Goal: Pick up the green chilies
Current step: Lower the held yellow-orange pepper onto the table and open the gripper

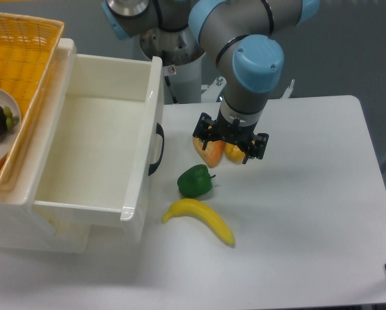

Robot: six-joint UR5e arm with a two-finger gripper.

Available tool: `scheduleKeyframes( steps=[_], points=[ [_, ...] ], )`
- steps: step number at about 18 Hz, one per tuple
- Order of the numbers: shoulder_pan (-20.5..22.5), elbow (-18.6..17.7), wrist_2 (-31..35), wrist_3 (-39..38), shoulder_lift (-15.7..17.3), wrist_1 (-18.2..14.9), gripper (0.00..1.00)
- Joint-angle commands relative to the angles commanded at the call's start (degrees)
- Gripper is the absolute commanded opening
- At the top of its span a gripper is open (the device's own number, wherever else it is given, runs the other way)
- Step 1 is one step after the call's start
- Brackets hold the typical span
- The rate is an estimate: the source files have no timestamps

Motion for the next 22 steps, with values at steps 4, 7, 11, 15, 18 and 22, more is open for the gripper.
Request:
scheduleKeyframes(
  steps=[4, 7, 11, 15, 18, 22],
  points=[
    [0.09, -0.09, -0.18, 0.09, 0.00, 0.00, 1.00],
    [-0.35, -1.14, 0.00, -0.44, -0.35, 0.35, 1.00],
    [-0.35, -3.51, -0.17, -0.53, -0.18, 0.53, 1.00],
    [-0.35, -3.69, -0.35, -0.96, -0.87, 0.18, 1.00],
    [-0.44, -3.87, -0.35, -2.46, -1.67, 1.23, 1.00],
    [-1.40, -4.04, 0.09, -0.28, -4.30, 5.09, 1.00]
  ],
)
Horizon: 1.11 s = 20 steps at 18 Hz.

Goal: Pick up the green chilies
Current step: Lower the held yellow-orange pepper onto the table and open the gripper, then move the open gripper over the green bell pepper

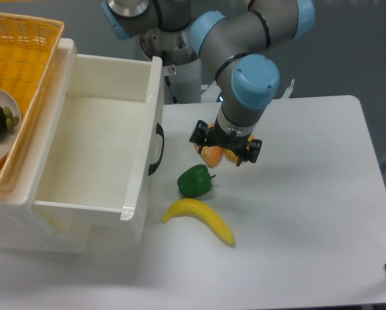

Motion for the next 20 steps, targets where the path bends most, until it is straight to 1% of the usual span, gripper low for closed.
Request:
scheduleKeyframes(
  steps=[2, 3, 6, 8, 11, 14, 15, 17, 20],
  points=[
    [-1.32, 0.00, 2.88, 4.65, -1.58, 0.27, 1.00],
    [-1.67, 0.09, 4.47, 7.11, -1.85, 0.27, 1.00],
    [-2.20, -0.09, 5.71, 14.58, -2.90, 0.27, 1.00],
    [-2.38, -0.18, 7.73, 17.14, -2.82, 0.27, 1.00],
    [-2.82, -0.35, 7.91, 21.97, -2.99, 0.27, 1.00],
    [-3.60, -0.70, 8.00, 24.18, -5.01, 1.50, 1.00],
    [-4.48, -0.70, 8.17, 24.62, -5.80, 2.11, 1.00],
    [-5.88, -1.14, 8.53, 25.06, -6.86, 2.21, 1.00],
    [-7.65, -3.07, 10.02, 25.06, -7.13, 2.47, 1.00]
  ],
)
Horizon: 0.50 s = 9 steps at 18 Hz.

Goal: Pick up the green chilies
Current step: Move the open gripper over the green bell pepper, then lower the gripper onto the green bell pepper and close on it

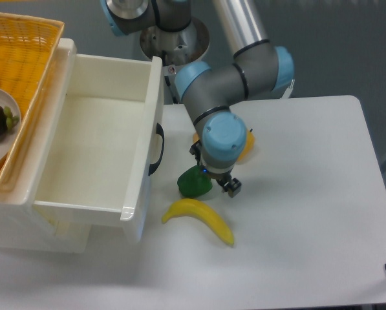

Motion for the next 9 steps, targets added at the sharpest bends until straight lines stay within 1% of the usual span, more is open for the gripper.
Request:
scheduleKeyframes(
  steps=[4, 9],
  points=[
    [-0.36, -1.14, 0.18, 0.61, 0.17, 0.27, 1.00],
    [-0.44, -1.15, 0.09, 1.23, 0.09, 0.88, 1.00]
  ],
)
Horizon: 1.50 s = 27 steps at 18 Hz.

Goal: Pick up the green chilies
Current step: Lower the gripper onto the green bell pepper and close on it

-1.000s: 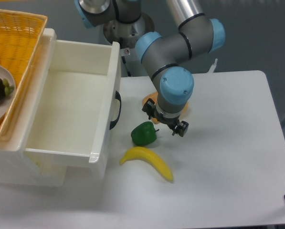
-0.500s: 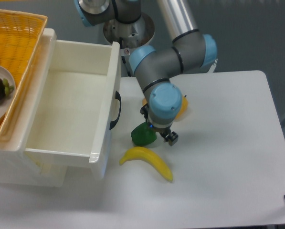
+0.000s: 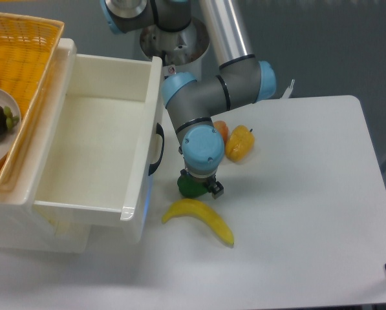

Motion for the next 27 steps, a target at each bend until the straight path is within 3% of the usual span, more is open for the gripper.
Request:
scheduleKeyframes(
  steps=[27],
  points=[
    [0.17, -0.09, -0.17, -0.18, -2.64, 0.71, 0.99]
  ],
)
